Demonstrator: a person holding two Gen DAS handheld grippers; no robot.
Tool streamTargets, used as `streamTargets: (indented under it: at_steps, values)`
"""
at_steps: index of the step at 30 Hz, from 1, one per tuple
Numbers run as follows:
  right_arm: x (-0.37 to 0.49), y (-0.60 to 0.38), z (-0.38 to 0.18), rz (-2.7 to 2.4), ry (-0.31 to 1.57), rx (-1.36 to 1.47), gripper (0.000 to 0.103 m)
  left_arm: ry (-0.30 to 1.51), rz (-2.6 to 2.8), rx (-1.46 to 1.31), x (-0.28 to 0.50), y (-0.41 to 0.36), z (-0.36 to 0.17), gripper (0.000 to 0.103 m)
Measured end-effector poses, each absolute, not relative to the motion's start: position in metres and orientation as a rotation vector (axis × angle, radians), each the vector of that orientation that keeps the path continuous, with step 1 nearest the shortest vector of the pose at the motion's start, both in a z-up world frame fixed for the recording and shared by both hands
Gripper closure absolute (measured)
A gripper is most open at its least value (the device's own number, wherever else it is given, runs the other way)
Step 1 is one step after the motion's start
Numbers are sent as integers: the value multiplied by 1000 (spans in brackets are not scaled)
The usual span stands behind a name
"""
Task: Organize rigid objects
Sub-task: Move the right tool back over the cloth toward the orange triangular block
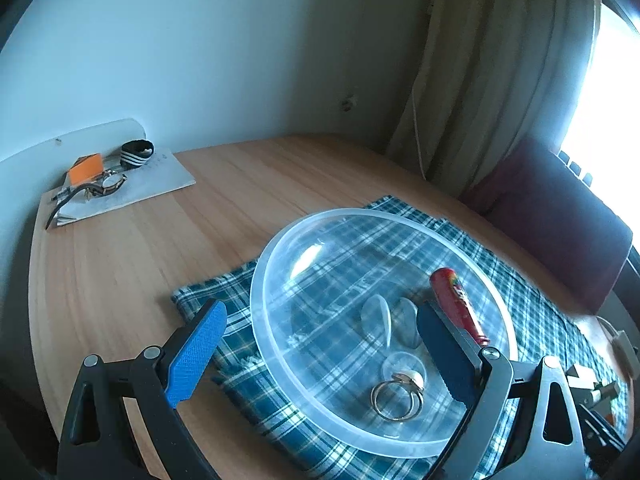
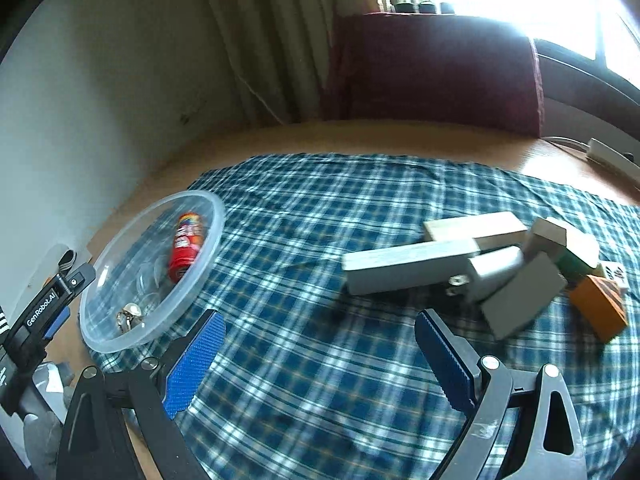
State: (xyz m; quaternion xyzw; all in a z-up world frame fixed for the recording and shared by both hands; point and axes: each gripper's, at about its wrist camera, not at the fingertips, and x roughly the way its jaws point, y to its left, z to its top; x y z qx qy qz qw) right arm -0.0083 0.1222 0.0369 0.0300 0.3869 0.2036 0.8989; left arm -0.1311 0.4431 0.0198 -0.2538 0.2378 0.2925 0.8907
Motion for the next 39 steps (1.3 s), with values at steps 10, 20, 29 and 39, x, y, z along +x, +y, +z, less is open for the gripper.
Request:
streamTargets:
  at_steps: [10,20,29,39]
  values:
    - [-9,79,39,339,776,111,5,508,598,-452,-123,428,25,7]
    - [-5,27,37,219,759,183,5,551,465,-376,-104,383,35,7]
    - [-6,-20,38,111,738,250,5,618,310,-341,-80,341,46,7]
    - [3,-66,30,-15,793,245,5,687,187,-325,-52,304,51,7]
